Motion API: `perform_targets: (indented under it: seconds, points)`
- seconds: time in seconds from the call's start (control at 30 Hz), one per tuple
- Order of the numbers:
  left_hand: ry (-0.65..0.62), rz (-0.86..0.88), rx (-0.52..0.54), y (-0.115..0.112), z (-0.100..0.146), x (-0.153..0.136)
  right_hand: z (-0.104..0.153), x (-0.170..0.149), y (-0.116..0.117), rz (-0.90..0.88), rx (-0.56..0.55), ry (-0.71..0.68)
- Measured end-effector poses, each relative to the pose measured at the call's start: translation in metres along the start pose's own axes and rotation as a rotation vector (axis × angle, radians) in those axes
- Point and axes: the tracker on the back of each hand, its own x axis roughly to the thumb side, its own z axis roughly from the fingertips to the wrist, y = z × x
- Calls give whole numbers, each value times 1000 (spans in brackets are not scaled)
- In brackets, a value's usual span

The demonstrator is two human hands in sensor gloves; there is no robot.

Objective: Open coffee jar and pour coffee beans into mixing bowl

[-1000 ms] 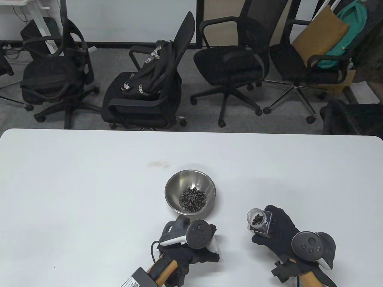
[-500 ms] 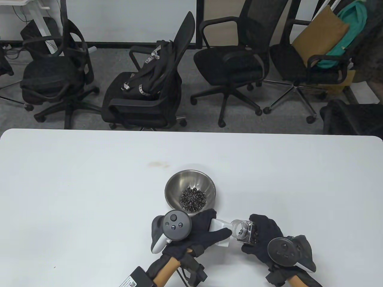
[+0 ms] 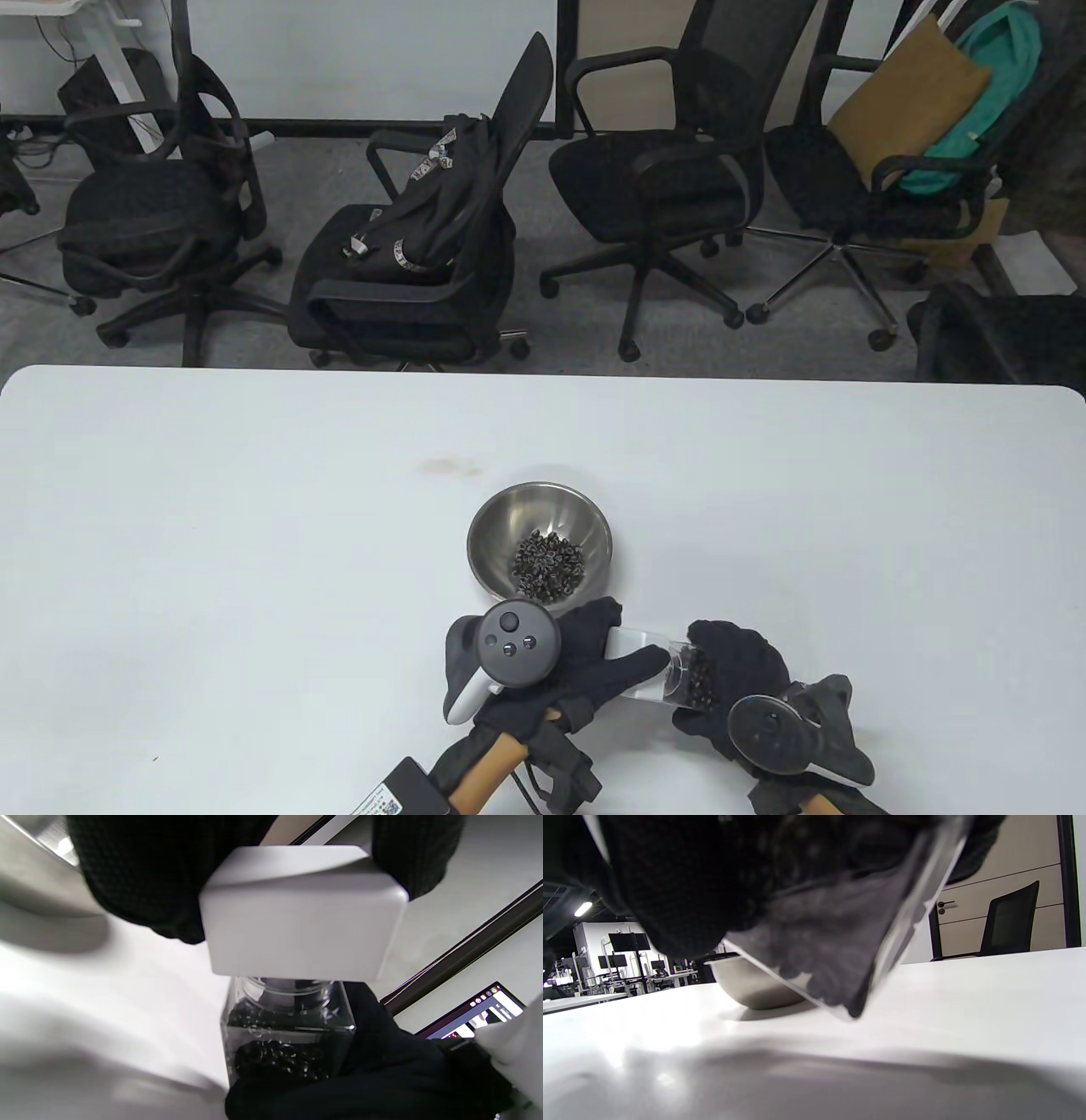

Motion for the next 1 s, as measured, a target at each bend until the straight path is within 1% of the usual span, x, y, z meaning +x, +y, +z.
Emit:
perform_targets:
  seconds: [0.1,0.33,0.63,0.83,1.0]
  points:
    - [7,-23,-20,-3,-1,0,0,2,0,11,-1,-7]
    - [13,-17,-34,-10,-3,-1,0,4,-1,47,1,-12]
    - [-12,-40,-51,-15,-4,-1,1,6,-2,57,10,-24]
    - [-82,-73,-68,-15,-4,1,1,7,-2,57,11,-32]
    - [-223,-149,-97,-14,-2,7,1,6,-3,58,7,-45]
